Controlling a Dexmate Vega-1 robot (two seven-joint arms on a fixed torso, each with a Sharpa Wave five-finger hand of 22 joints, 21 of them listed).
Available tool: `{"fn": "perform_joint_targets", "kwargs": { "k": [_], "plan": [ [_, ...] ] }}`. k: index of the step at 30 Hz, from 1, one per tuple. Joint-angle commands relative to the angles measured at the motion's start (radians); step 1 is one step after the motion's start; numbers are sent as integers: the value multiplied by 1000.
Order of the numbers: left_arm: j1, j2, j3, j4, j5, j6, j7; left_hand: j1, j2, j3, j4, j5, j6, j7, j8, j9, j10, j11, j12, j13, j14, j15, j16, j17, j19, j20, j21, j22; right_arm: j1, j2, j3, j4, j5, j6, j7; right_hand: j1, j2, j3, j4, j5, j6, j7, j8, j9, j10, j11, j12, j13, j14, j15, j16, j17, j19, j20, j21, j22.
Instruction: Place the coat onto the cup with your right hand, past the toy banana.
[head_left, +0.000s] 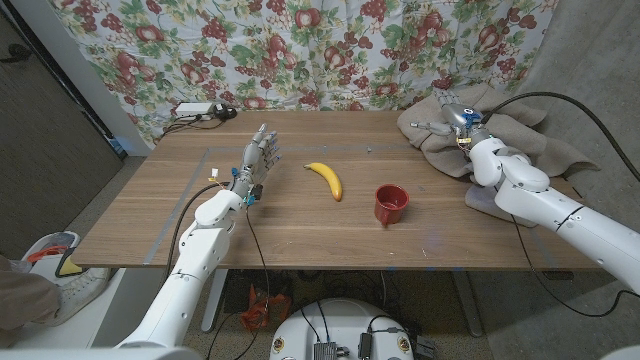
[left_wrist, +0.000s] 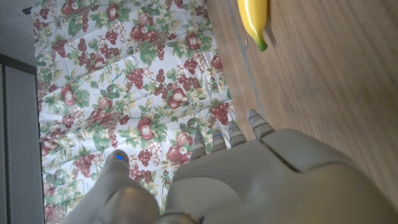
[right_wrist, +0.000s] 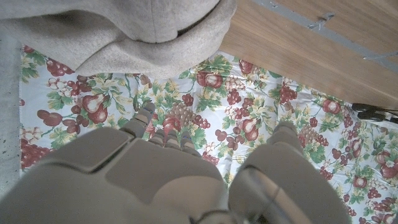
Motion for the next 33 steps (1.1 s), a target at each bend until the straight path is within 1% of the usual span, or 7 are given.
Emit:
{"fn": "perform_joint_targets", "kwargs": {
  "k": [1,9,11,17,24,30,33],
  "plan": [
    [13,1,-8,-15,-2,7,1,4,5,1,-4,5,-1,-1,0,4,-4,-2,7,2,-9,4,4,1,-1,1,10,6,33,15,-33,46,-100,-22,30,-6,-1,-6,0,-2,-12,-5,-1,1,-6,-2,-3,4,-15,2,0,2,-4,5,-1,3],
    [20,0,-7,-17,-3,1,-5,4,5,1,-5,5,0,-2,0,4,4,-3,10,2,-8,4,4,1,-1,1,10,6,48,16,-50,64,-153,-31,59,-7,-2,-8,0,-1,-19,-5,-3,2,-13,-1,-3,4,-23,3,0,2,-8,5,-1,3],
    [25,3,-11,-22,-2,0,-2,4,5,1,-5,5,0,-1,0,4,4,-2,10,2,-8,4,4,1,-1,1,10,6,49,18,-49,69,-159,-32,57,-7,-2,-8,-1,0,-18,-7,-2,2,-14,-2,-1,4,-22,6,2,2,-6,13,0,3],
    [31,3,-17,-13,1,-19,2,3,5,0,-6,5,0,-2,0,4,4,2,10,2,-8,1,4,1,-1,2,10,6,55,26,-52,90,-177,-42,63,-6,-4,-13,-3,4,6,-29,8,3,21,-6,16,6,2,4,15,3,7,24,6,2],
    [42,-5,-14,-20,0,-31,14,3,6,0,-7,5,2,-1,0,4,2,5,9,2,-9,-1,4,1,-1,1,10,6,53,27,-47,108,-173,-44,65,-7,-4,-17,-4,7,4,-65,7,4,9,-14,12,7,-3,31,14,3,6,48,5,2],
    [43,-6,-11,-13,2,-40,19,3,6,0,-8,5,3,-1,0,4,2,4,9,2,-9,1,4,1,-1,1,10,6,64,33,-55,147,-170,-39,73,-8,-3,-18,-3,8,1,-64,6,4,6,-11,11,7,-8,28,13,3,7,44,5,2],
    [49,-8,-10,-19,4,-46,25,3,6,0,-8,5,3,-1,0,4,2,3,9,2,-9,1,4,1,-1,1,10,6,70,35,-60,168,-162,-31,79,-8,-1,-19,-3,8,-9,-49,2,4,-1,-8,9,7,-9,28,13,3,7,45,5,2]
  ]
}}
